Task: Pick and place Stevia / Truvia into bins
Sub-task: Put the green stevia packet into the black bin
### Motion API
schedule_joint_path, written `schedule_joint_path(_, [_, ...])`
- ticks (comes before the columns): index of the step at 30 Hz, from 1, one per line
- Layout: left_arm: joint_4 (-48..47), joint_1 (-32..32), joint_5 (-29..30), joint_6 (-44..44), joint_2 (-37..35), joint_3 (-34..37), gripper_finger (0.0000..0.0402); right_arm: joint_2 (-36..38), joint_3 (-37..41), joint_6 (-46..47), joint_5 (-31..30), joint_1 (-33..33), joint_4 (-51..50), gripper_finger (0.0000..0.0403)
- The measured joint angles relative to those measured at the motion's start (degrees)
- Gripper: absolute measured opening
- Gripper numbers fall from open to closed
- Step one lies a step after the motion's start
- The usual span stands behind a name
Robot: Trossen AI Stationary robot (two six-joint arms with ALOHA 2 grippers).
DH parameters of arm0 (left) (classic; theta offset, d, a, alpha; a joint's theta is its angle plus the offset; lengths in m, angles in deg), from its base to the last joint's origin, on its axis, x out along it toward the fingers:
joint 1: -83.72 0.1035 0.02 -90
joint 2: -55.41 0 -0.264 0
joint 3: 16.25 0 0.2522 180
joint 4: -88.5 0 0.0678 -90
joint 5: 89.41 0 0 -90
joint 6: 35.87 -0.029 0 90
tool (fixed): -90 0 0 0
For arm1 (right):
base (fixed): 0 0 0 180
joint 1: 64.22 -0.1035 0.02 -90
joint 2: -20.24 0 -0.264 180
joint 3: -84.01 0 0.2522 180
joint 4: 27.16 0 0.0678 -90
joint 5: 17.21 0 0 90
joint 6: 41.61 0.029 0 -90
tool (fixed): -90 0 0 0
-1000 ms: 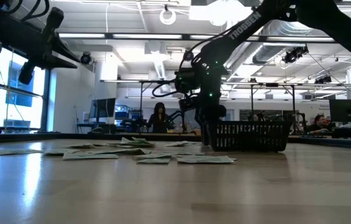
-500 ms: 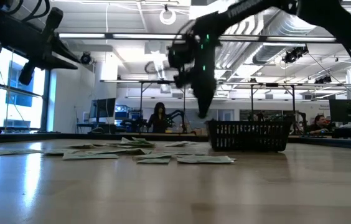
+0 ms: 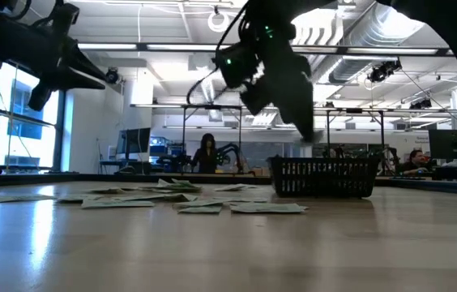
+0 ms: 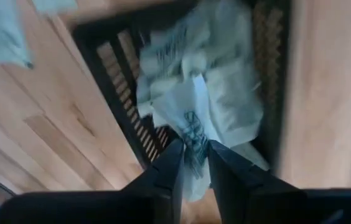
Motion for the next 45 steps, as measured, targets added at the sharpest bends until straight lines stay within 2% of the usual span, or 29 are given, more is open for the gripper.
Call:
schedule_joint_path(6, [-2.58, 0.00, -2.32, 0.13, -1.38, 0.02, 0.0111, 0.02, 4.18, 5.35, -6.34, -4.26, 5.80, 0.0118])
schedule_joint_path(9, [-2.78, 0.00, -2.59, -0.40, -1.55, 0.02, 0.0111, 0.02, 2.34, 5.99, -12.58, -5.37, 6.59, 0.0161])
schedule_joint_path(11, [-2.34, 0.00, -2.22, -0.79, -1.59, 0.02, 0.0111, 0.02, 0.13, 3.90, -18.37, -5.45, 6.54, 0.0192])
schedule_joint_path(13, [-2.11, 0.00, -0.90, -0.89, -1.59, 0.02, 0.0111, 0.08, -2.29, 0.13, -21.47, -4.53, 8.00, 0.0220])
schedule_joint_path(15, [-1.84, 0.00, -0.53, -0.89, -1.59, 0.02, 0.0111, 0.17, -3.74, -3.36, -20.86, -2.15, 11.92, 0.0243])
schedule_joint_path(18, [-1.87, 0.00, 1.89, -0.88, -1.58, 0.02, 0.0111, 0.11, -4.28, -4.32, -14.91, 3.91, 19.92, 0.0259])
schedule_joint_path(23, [-1.12, 0.00, 5.36, 0.75, -1.57, 0.02, 0.0111, -2.03, -4.27, 2.88, -11.93, 10.81, 28.35, 0.0261])
schedule_joint_path(32, [-1.18, 0.00, 10.06, 2.36, -1.57, 0.02, 0.0111, -7.14, -4.20, 13.57, -12.71, 11.04, 30.75, 0.0262])
schedule_joint_path(35, [-1.20, 0.00, 10.08, 2.36, -1.57, 0.02, 0.0111, -8.75, -4.20, 18.71, -9.56, 11.49, 30.85, 0.0254])
schedule_joint_path(38, [-1.20, 0.00, 10.16, 2.36, -1.57, 0.02, 0.0111, -9.39, -4.20, 23.70, -6.59, 11.54, 31.20, 0.0235])
schedule_joint_path(45, [-1.28, 0.00, 10.25, 2.32, -1.57, 0.02, 0.0111, -9.57, -4.20, 28.70, -9.43, 11.11, 32.32, 0.0154])
